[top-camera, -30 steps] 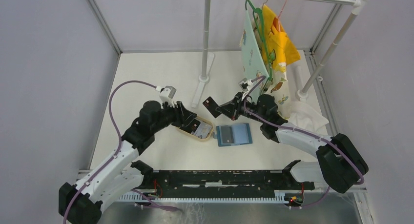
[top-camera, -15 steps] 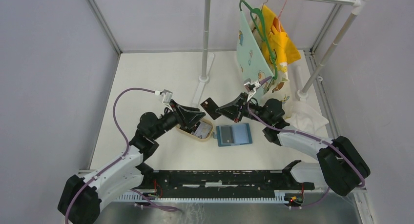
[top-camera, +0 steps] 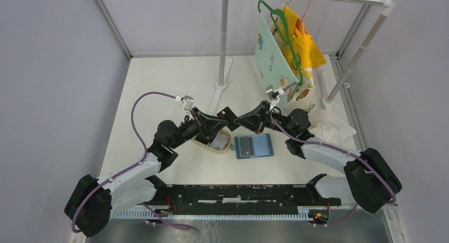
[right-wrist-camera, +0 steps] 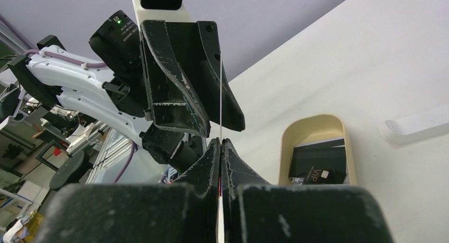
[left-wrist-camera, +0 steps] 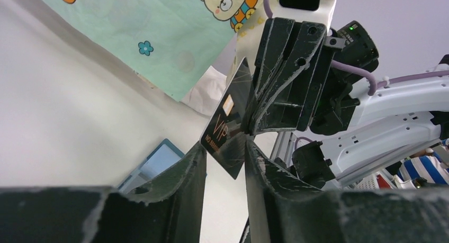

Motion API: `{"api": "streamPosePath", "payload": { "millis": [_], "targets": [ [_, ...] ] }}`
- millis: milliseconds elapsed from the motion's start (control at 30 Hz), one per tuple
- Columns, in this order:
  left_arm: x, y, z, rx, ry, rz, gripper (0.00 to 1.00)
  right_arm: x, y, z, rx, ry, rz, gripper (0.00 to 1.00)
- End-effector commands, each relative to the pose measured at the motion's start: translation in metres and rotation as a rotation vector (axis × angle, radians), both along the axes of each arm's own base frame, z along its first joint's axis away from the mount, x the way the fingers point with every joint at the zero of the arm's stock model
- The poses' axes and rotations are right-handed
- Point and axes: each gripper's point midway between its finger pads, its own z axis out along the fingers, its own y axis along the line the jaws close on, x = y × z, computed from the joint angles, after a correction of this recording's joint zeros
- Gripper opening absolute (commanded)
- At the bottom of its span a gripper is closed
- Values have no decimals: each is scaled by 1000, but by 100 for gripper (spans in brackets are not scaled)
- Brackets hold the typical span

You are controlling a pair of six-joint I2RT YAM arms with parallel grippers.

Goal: Put the credit cards into the card holder
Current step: Insert the credit card into the card holder.

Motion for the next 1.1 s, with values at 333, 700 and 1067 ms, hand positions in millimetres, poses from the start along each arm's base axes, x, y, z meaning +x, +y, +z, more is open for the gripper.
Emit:
{"api": "streamPosePath", "payload": {
  "millis": [333,700,1067],
  "targets": [
    [-5,-9,46,-79,-109,-58,15,-7,-3,20,50,-91,16,0],
    [-6,-3,32,51,-111,-44,2,-7,-3,15,-4,-220,13,56],
    [-29,19,-22,424,36,-106,2,-11,3,-26,-371,-729,220,98]
  ]
}}
